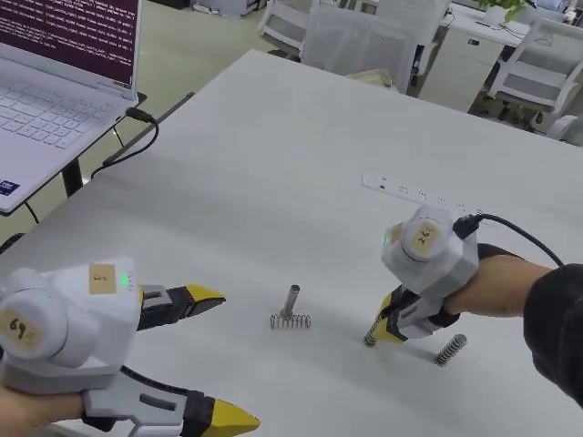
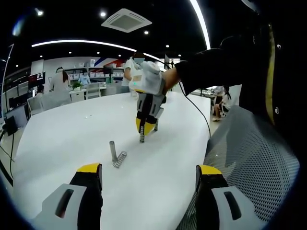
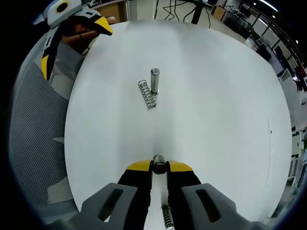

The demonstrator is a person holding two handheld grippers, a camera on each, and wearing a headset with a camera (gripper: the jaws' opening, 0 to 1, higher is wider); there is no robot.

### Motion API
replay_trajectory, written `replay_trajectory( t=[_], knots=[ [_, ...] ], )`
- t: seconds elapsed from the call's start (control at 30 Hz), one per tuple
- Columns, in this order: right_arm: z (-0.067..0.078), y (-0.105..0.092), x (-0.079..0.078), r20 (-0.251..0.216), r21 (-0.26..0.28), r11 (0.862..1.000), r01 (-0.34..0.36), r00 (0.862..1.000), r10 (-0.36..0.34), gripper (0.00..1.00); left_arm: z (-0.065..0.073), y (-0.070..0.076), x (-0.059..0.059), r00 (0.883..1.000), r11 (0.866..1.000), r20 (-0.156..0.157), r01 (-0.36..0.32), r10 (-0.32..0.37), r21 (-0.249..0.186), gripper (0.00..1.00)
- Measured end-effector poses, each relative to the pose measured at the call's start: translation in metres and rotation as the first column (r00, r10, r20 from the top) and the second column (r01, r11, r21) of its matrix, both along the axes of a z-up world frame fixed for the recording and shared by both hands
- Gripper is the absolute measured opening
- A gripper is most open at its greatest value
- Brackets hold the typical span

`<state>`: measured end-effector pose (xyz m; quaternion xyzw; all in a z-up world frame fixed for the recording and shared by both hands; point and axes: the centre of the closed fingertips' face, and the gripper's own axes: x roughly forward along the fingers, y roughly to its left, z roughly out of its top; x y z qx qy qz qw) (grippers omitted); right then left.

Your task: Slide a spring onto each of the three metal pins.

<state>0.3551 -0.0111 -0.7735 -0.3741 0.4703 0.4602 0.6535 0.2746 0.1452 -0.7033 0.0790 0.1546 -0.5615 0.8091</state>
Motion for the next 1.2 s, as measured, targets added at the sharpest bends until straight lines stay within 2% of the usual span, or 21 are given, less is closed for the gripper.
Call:
replay_trajectory(
  t=[0.37,0.77,1.0,1.2],
  knots=[
    [0.001,0.001,0.000,0.001,0.014,1.000,0.009,1.000,-0.009,0.16,0.000,0.000,0.000,1.000,1.000,-0.002,0.001,-0.001,-0.002,0.76],
    [0.009,0.008,0.005,0.030,0.032,0.999,-0.006,1.000,0.005,0.20,0.001,-0.001,-0.001,1.000,1.000,-0.001,0.000,0.000,-0.002,0.76],
    [0.019,0.021,0.010,0.059,0.052,0.998,-0.032,0.998,0.029,0.20,0.001,-0.001,-0.001,1.000,1.000,0.000,-0.001,0.001,-0.003,0.76],
    [0.020,0.034,0.010,0.064,0.059,0.997,-0.059,0.996,0.055,0.20,0.002,0.001,-0.001,1.000,1.000,0.000,-0.005,0.005,-0.003,0.76]
  ],
)
